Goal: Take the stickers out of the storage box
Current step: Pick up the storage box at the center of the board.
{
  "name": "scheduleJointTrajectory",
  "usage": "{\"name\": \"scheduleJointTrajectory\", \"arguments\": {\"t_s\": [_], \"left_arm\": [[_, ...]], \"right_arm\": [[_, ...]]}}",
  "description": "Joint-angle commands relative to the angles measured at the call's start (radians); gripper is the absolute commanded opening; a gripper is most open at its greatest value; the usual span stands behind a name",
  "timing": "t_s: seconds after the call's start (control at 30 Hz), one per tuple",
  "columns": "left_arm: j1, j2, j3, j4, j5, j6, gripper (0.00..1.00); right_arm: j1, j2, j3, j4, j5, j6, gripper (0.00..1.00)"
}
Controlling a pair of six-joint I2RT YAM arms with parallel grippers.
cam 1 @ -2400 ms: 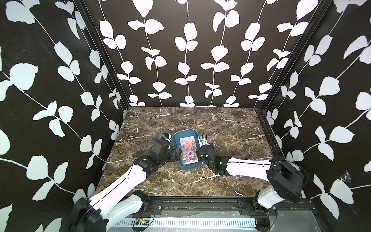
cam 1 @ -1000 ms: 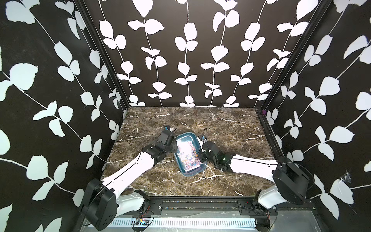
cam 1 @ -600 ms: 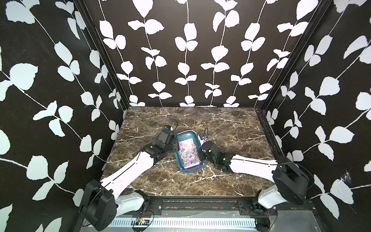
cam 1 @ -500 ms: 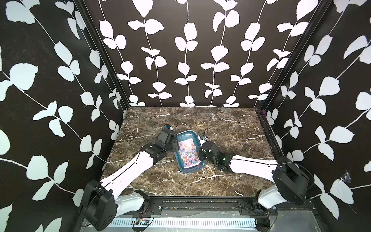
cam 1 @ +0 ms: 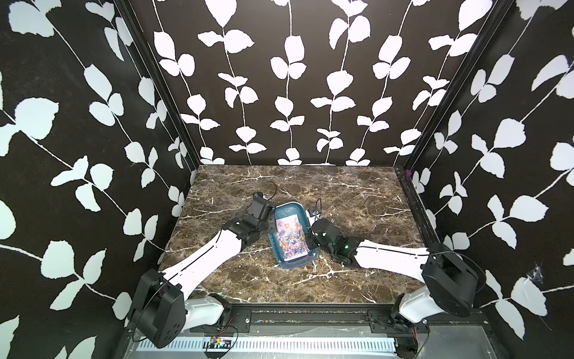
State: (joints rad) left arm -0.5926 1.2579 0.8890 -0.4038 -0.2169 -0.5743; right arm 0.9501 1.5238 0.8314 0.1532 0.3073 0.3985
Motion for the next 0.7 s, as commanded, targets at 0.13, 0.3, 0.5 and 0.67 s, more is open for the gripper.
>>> {"name": "scheduleJointTrajectory", "arguments": {"t_s": [0.13, 0.3, 0.5, 0.67], "left_arm": [[0.002, 0.005, -0.015, 0.034, 0.002, -0.030, 0.05], [0.001, -0.025, -0.013, 0.040, -0.009, -0.027, 0.00], [-0.009, -0.105, -0.041, 0.090, -0.070, 0.019, 0.00], [-0.016, -0.159, -0.094, 0.161, -0.128, 0.074, 0.00]], "right_arm": [[0.010, -0.027, 0.037, 0.074, -0.025, 0.003, 0.00], [0.006, -0.022, 0.043, 0.068, -0.044, -0.014, 0.00], [-0.014, -0.015, 0.077, -0.018, -0.079, 0.013, 0.64], [-0.052, -0.032, 0.064, -0.044, -0.148, 0.065, 0.99]]}}
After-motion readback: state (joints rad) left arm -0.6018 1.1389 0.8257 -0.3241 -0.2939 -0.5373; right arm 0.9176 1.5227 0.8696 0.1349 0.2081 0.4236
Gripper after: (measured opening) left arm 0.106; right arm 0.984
